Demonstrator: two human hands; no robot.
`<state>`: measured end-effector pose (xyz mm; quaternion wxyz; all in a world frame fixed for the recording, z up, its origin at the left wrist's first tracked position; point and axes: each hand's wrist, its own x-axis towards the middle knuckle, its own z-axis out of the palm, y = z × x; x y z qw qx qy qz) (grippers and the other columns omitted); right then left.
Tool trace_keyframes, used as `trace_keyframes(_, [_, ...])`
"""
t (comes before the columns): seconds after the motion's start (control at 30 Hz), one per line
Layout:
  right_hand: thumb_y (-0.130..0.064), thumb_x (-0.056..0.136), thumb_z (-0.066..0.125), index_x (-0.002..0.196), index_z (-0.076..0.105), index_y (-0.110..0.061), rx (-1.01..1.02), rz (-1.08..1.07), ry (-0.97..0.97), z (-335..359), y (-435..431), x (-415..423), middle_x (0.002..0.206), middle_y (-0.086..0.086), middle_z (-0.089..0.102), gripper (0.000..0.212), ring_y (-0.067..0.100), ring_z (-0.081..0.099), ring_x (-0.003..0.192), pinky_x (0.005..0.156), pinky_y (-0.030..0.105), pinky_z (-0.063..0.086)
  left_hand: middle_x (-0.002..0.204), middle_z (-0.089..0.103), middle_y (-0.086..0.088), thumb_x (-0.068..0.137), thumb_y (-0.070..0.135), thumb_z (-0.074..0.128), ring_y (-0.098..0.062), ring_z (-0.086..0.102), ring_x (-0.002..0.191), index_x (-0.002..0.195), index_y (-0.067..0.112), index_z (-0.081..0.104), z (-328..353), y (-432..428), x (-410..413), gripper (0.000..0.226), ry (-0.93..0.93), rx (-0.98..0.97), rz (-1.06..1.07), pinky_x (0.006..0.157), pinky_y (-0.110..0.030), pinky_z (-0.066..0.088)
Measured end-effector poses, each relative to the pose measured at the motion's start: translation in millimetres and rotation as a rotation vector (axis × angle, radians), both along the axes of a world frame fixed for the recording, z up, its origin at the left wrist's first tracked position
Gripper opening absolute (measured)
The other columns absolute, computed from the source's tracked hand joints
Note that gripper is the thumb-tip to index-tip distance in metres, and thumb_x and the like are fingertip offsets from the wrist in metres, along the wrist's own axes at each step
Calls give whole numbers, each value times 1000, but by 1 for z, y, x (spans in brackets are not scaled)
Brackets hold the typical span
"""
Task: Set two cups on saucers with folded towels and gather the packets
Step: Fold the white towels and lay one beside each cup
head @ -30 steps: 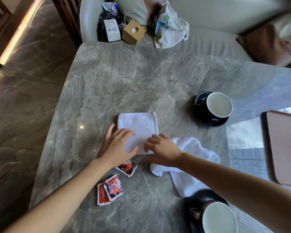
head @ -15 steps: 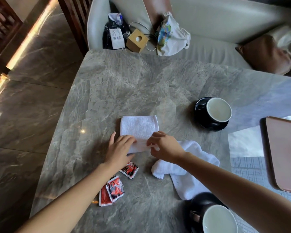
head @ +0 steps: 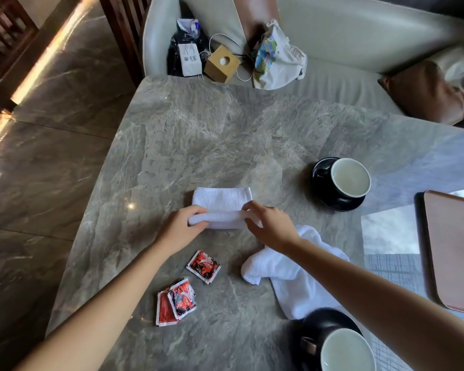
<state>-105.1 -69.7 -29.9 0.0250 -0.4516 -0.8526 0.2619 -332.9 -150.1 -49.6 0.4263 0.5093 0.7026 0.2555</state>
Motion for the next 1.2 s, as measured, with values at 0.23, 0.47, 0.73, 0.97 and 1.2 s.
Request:
trace_keyframes(0.23, [-32,91,54,115,55,-23,-96,-260,127,-8,12,-12,79,1,62,25,25,62,78,66,33,48,69,51,-4,87,19,61,-15,43,64,91,16,56,-5,17,-3,7,-69,28,241,64,-31,36])
trace_keyframes(0.47, [-28,91,48,109,56,-21,-102,-322,132,-12,28,-26,93,3,67,20,25,61,84,67,35,46,65,42,7,93,23,51,-15,41,65,97,7,51,-6,35,3,16,38,14,292,62,-30,30])
trace_keyframes(0.73, [-24,94,42,102,65,-16,-99,-318,61,-21,47,-36,102,4,61,25,24,60,89,69,36,49,76,51,-10,94,28,46,-29,50,74,92,7,47,-11,51,7,21,121,-48,329,69,-37,42])
trace_keyframes(0.97, [-25,94,44,101,66,-17,-66,-287,17,-29,59,-39,101,5,60,25,24,60,87,64,31,42,77,59,-23,93,29,48,-41,57,76,88,7,48,-16,55,10,23,248,-13,334,65,-44,48])
trace_keyframes(1.2, [-28,96,45,110,62,-20,-15,-263,42,-43,49,-32,104,2,55,23,25,60,76,61,29,37,59,48,-8,92,34,49,-40,57,65,87,13,46,-24,52,9,22,351,31,289,57,-41,46])
